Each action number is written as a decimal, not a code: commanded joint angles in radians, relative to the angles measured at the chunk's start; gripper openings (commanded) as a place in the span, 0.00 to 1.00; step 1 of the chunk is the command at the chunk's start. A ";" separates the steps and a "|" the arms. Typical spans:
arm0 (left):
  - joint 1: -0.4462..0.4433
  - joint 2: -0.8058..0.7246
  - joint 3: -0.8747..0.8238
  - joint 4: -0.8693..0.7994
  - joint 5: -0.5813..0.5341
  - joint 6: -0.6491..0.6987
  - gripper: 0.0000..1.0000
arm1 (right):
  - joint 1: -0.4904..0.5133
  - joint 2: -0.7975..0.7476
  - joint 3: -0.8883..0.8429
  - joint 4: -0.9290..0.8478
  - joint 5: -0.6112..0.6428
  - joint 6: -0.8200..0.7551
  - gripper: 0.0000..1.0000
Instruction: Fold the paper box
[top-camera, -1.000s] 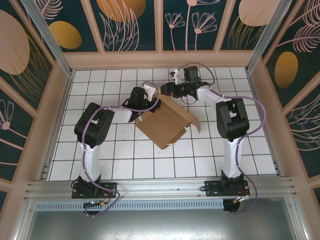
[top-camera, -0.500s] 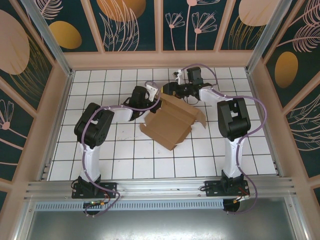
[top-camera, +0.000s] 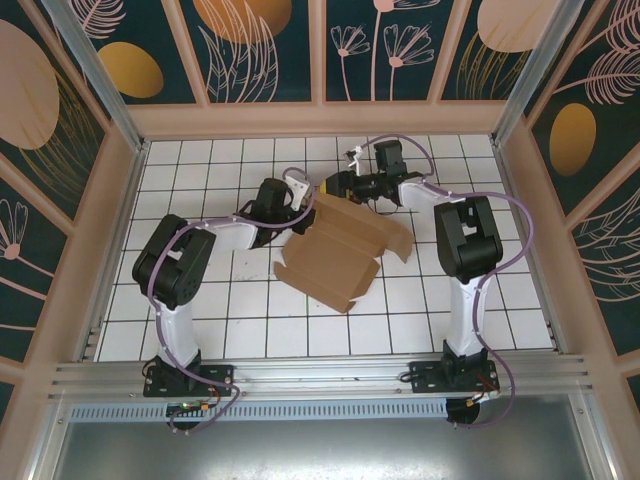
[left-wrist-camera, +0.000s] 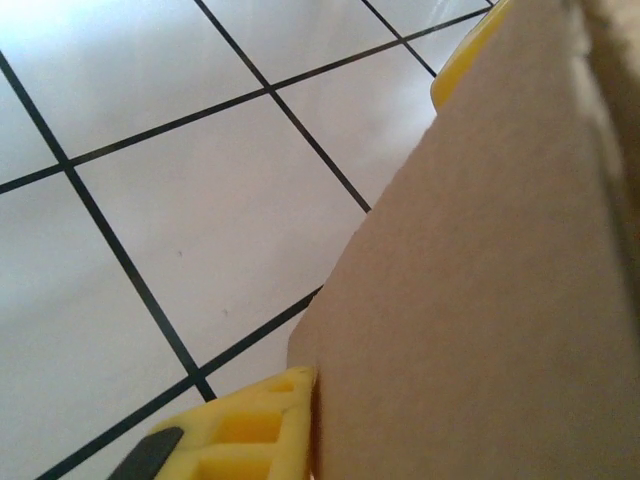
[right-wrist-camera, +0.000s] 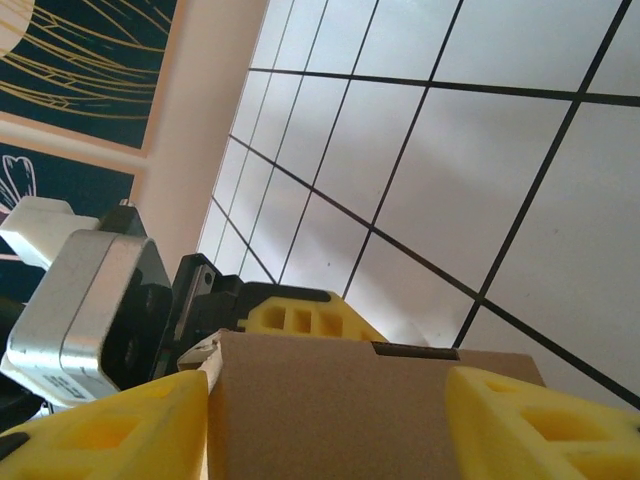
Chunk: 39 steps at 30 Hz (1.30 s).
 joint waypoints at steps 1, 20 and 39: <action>0.015 -0.031 -0.048 0.130 -0.026 -0.044 0.18 | -0.018 -0.017 -0.035 -0.031 0.016 -0.031 0.61; 0.015 -0.027 -0.157 0.379 -0.036 -0.034 0.32 | -0.011 0.007 -0.038 0.028 -0.153 0.046 0.59; 0.015 -0.059 -0.217 0.479 -0.017 -0.040 0.44 | 0.029 0.029 -0.053 0.086 -0.215 0.132 0.58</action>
